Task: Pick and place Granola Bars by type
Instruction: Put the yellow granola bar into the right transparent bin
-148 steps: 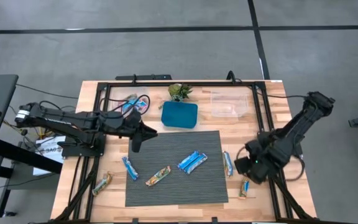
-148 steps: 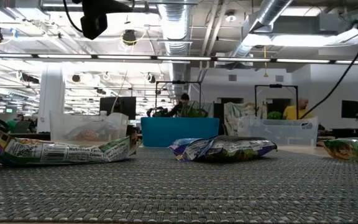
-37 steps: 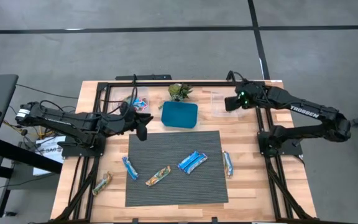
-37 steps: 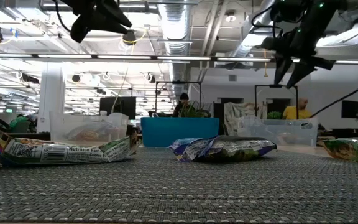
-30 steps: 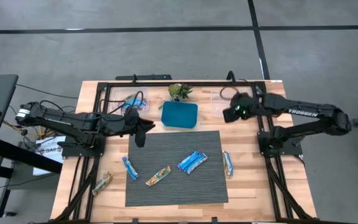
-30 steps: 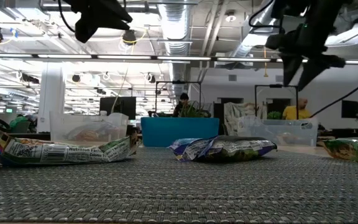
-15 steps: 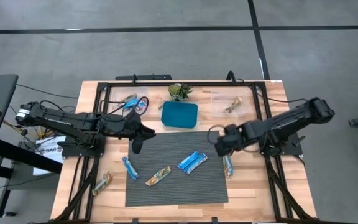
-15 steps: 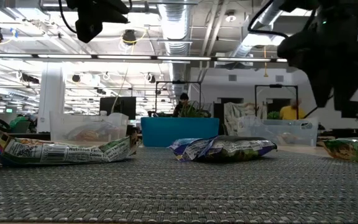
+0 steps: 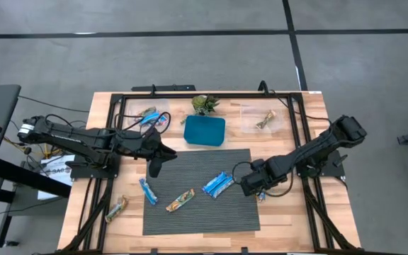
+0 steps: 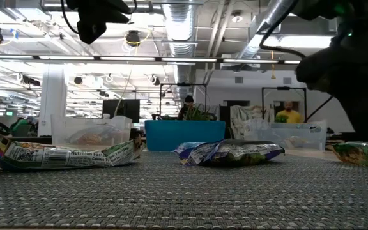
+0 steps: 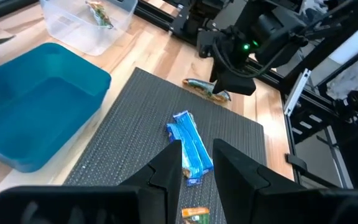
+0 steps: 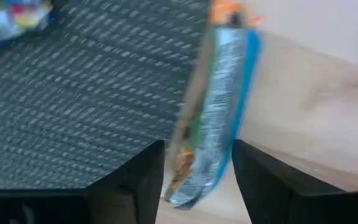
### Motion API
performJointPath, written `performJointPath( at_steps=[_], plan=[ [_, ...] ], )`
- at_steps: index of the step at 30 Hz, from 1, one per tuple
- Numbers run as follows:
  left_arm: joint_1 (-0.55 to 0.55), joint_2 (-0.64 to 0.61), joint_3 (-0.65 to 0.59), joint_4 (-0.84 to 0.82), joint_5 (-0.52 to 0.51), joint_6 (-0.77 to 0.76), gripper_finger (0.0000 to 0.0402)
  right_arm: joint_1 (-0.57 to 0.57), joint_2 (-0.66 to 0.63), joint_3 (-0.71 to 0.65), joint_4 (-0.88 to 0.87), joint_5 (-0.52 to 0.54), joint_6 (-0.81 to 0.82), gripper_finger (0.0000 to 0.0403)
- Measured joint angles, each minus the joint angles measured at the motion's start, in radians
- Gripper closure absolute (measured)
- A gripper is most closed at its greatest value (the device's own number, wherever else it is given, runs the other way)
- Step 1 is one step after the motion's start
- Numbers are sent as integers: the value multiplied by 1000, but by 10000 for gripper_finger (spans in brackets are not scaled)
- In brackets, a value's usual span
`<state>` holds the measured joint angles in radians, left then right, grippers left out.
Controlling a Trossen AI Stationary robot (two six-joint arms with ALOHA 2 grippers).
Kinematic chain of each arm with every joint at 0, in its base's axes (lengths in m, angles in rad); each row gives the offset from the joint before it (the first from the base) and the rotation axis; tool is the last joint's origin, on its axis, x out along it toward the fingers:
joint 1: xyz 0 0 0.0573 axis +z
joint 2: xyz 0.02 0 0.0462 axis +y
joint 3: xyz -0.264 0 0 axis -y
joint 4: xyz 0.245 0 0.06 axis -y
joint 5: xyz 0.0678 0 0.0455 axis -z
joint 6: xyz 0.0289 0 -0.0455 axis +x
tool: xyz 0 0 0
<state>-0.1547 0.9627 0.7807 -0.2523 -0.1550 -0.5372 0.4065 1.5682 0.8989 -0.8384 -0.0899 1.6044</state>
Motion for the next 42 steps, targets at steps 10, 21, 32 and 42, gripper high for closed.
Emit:
performJointPath(
  at_steps=[10,21,32,42],
  plan=[
    [0,0,0,-4,13,0,319,-11,113,1,53,-47,-33,257],
    [0,0,0,-2,13,0,319,-10,57,-1,56,3,-33,360],
    [0,0,0,45,-93,18,319,-99,-211,1,39,307,-10,382],
    [0,0,0,61,-357,-1,319,-400,-378,2,-48,432,-252,383]
  ],
)
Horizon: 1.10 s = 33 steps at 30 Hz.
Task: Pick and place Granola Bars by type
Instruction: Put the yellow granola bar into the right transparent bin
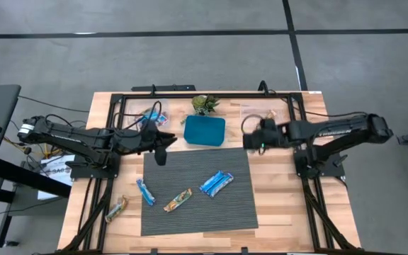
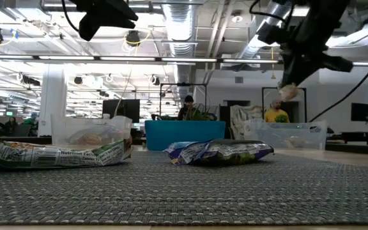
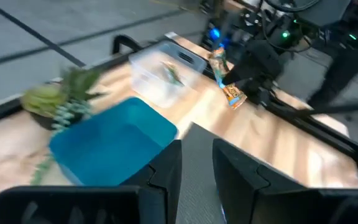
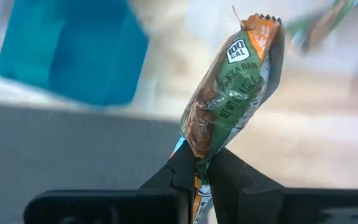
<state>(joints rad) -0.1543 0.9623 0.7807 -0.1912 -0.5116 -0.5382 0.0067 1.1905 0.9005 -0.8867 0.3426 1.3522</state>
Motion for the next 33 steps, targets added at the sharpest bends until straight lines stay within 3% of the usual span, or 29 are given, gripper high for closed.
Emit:
performJointPath(
  at_steps=[9,16,29,33],
  plan=[
    [0,0,0,4,-63,-26,319,-325,-26,0,1,8,-290,379],
    [0,0,0,2,-65,-48,319,-485,-26,0,5,-1,-437,362],
    [0,0,0,-15,-70,-105,319,-559,-26,0,18,-4,-563,269],
    [0,0,0,-15,-53,-106,319,-528,-26,0,100,-103,-665,244]
  ],
)
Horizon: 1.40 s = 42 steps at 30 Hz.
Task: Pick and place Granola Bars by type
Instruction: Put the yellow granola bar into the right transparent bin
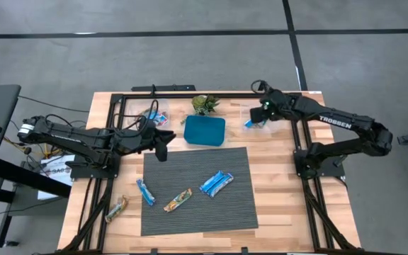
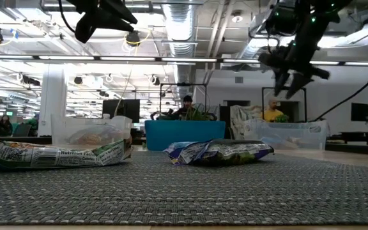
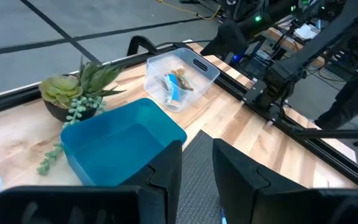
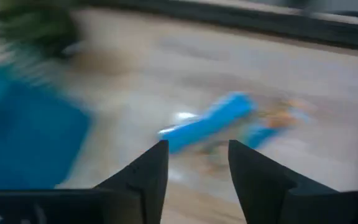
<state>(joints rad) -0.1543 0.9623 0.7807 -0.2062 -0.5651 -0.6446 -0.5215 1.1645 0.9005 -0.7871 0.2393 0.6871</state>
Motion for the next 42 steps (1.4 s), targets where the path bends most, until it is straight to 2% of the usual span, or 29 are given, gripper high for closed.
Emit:
performJointPath(
  at_steps=[3,5,9,12,17,24,31,37,42],
  plan=[
    [0,0,0,0,35,-4,319,60,0,0,86,-102,-91,233],
    [0,0,0,-2,81,-4,319,116,0,0,125,-122,-120,230],
    [0,0,0,-36,246,-9,319,237,0,4,139,-124,-147,233],
    [-5,6,0,-65,372,-72,319,316,13,21,127,-109,-147,241],
    [-51,78,0,-115,478,-178,319,405,34,62,109,-104,-151,255],
    [-118,253,0,-145,510,-351,319,524,34,124,105,-111,-329,264],
    [-160,388,0,-126,518,-491,319,585,34,170,107,-111,-374,261],
    [-201,496,54,-127,525,-498,319,601,34,176,82,-111,-374,261],
    [-221,600,142,-210,527,-458,319,600,34,176,44,-111,-374,265]
  ],
)
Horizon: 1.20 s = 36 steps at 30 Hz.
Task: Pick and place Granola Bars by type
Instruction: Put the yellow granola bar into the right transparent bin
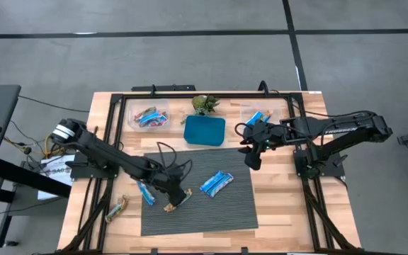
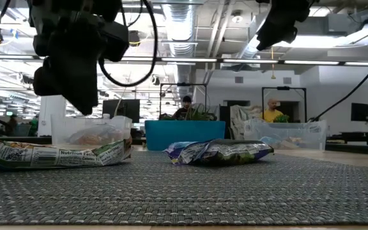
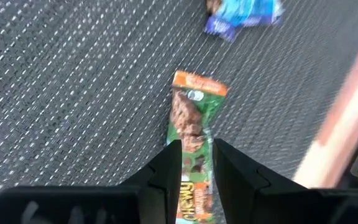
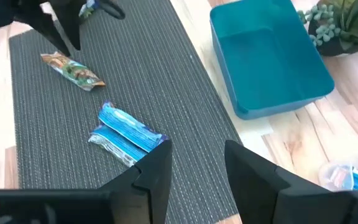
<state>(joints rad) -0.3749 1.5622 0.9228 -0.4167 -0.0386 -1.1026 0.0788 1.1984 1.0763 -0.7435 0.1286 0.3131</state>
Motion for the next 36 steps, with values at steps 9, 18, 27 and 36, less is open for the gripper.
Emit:
performJointPath(
  at_steps=[9,18,27,36],
  plan=[
    [-10,128,91,-43,83,50,293,0,0,0,-16,-1,0,265],
    [-70,143,92,-48,-15,-10,226,0,0,0,-33,-7,0,264],
    [-97,143,87,-67,-53,-21,209,0,0,0,-33,-7,0,268],
    [-99,226,90,-53,17,-21,209,0,0,0,-30,-6,0,270]
  ],
)
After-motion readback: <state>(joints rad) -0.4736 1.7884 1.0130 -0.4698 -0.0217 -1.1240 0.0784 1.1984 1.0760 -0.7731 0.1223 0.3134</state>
